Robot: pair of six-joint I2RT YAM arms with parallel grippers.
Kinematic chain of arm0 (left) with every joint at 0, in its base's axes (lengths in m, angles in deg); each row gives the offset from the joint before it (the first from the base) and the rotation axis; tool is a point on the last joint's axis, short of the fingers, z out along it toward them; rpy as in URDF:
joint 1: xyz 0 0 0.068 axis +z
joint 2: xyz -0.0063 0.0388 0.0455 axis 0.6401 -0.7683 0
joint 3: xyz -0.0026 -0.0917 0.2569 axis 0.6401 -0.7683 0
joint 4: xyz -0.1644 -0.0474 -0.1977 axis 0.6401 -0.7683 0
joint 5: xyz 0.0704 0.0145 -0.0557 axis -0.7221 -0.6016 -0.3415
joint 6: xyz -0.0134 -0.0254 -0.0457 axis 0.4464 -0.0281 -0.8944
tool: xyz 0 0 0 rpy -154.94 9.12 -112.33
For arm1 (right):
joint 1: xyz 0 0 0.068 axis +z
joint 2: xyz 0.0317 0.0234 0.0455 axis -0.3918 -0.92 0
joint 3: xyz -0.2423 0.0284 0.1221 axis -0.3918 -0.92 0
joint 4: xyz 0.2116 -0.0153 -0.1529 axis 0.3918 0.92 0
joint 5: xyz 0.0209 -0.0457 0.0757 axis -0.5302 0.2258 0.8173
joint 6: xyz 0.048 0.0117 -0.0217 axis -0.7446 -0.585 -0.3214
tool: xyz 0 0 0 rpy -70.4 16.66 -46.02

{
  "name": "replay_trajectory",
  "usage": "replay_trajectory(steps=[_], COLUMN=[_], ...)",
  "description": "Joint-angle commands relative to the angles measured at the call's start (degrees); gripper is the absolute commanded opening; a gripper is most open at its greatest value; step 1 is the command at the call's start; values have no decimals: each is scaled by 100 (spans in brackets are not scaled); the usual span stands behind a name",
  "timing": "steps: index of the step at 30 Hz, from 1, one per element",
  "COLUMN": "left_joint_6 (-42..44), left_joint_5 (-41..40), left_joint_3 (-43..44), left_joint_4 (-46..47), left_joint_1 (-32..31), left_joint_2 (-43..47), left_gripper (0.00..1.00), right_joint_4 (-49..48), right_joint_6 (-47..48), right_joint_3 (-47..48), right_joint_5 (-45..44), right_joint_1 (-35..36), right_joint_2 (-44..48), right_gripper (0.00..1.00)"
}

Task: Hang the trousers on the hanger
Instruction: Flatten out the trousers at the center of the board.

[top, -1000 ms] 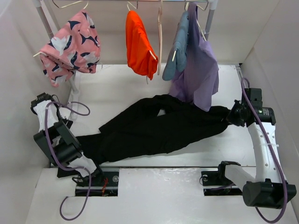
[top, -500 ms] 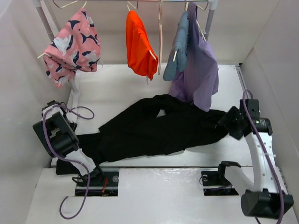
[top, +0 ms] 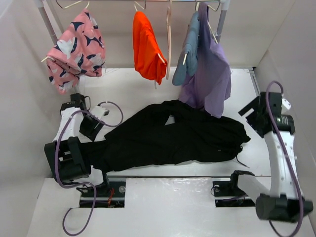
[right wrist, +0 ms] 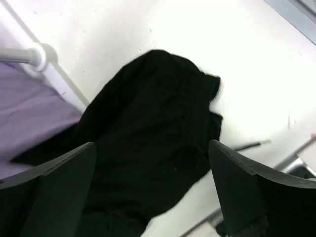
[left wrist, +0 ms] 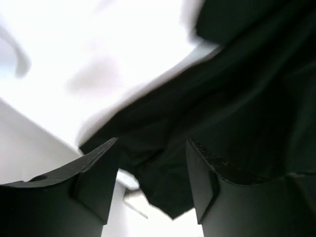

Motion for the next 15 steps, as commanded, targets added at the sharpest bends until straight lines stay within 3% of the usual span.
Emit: replay_trajectory(steps=[1, 2, 9, 15], left_joint_6=[-268, -427, -1517, -1580], left_joint_5=[684, 737, 870, 1098], left_joint_3=[72, 134, 397, 679], left_joint_4=[-71, 139, 1484, 1302], left_joint_1=[-488, -812, -1517, -1851], left_joint_2=[159, 98, -699, -1597], left_gripper=[54, 54, 55, 58], right_joint_4=[-918, -1050, -1736, -2131], right_joint_6=[387, 501, 932, 1056], right_joint_3=[124, 177, 99, -577], right_joint_5=[135, 205, 530, 1085], right_joint_1=[-94, -95, -885, -1430], right_joint_2=[-758, -1142, -2427, -2763], right_gripper=[99, 99, 99, 99])
